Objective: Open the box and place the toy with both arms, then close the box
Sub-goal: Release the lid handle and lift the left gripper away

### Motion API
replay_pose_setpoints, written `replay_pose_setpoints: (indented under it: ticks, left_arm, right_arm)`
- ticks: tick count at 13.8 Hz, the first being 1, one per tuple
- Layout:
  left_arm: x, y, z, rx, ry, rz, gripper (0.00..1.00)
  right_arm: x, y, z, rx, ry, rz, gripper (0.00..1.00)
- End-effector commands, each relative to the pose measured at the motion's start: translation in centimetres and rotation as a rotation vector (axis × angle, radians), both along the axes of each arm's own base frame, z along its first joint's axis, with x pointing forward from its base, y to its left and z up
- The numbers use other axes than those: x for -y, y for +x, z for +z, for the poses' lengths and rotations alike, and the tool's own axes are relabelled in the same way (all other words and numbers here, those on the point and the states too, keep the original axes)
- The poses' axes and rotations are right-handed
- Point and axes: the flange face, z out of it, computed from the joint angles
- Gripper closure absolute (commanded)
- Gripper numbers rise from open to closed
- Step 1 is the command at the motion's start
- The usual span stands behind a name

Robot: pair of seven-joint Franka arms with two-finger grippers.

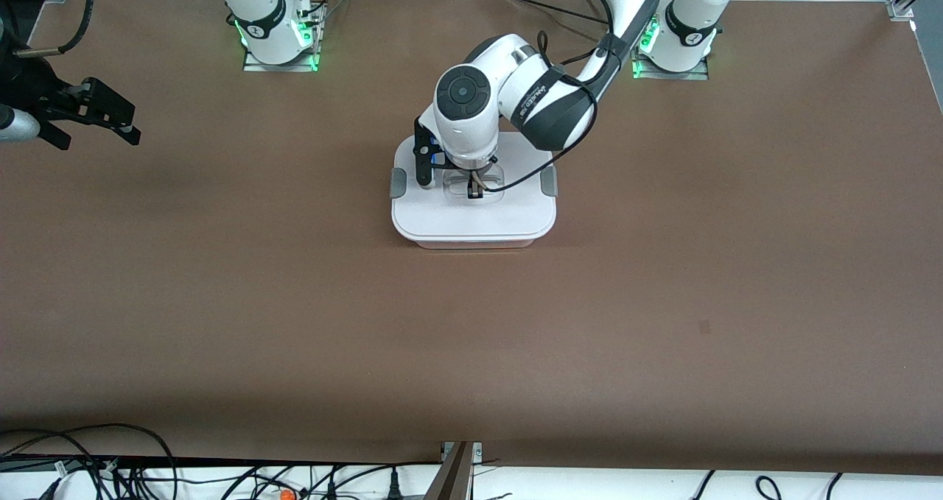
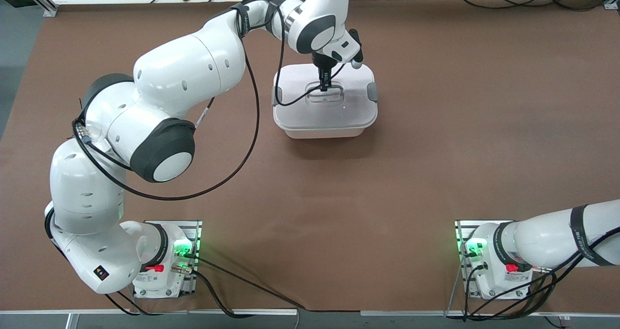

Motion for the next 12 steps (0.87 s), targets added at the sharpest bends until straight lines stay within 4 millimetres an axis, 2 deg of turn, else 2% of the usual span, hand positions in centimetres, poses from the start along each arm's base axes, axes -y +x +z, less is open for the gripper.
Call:
replay_pose_setpoints:
  ticks: [1,2,3,4,7,8,10,11,12]
  left_arm:
    - [1.6,-0.4,-0.8,0.007,0.007,0.015,1.0]
    - [1.6,-0.3,-0.7,0.01,0.006,0.016,1.0]
    - [1.5,-0.1,-0.5,0.013,0.005,0.023,0.48]
    - [1.4,0.0,-0.1,0.016,0.008,0.043,0.0]
    - [0.2,1.6,3.3,0.024,0.003,0.071,0.0]
    - [-1.1,3.0,5.1,0.031,0.009,0.097,0.0]
    - [-5.1,6.7,7.9,0.043,0.014,0.17,0.0]
    - [-7.8,8.6,8.8,0.048,0.007,0.213,0.0]
    - [-9.7,9.9,9.4,0.057,0.004,0.242,0.0]
  right_arm:
    - [0.3,-0.2,0.4,-0.007,-0.018,-0.003,0.0]
    - [0.1,-0.4,0.5,-0.009,-0.02,0.006,0.0]
    - [-0.3,-0.4,0.5,-0.009,-0.015,0.017,0.0]
    - [-0.8,-0.5,0.5,-0.009,-0.014,0.022,0.0]
    - [-0.5,-0.4,0.4,-0.012,-0.011,0.022,0.0]
    - [-0.4,-0.4,0.3,-0.014,-0.01,0.022,0.0]
    - [-0.4,-0.4,0.3,-0.015,-0.011,0.021,0.0]
    - [-0.4,-0.4,0.3,-0.015,-0.013,0.019,0.0]
    - [-0.4,-0.4,0.3,-0.015,-0.013,0.021,0.0]
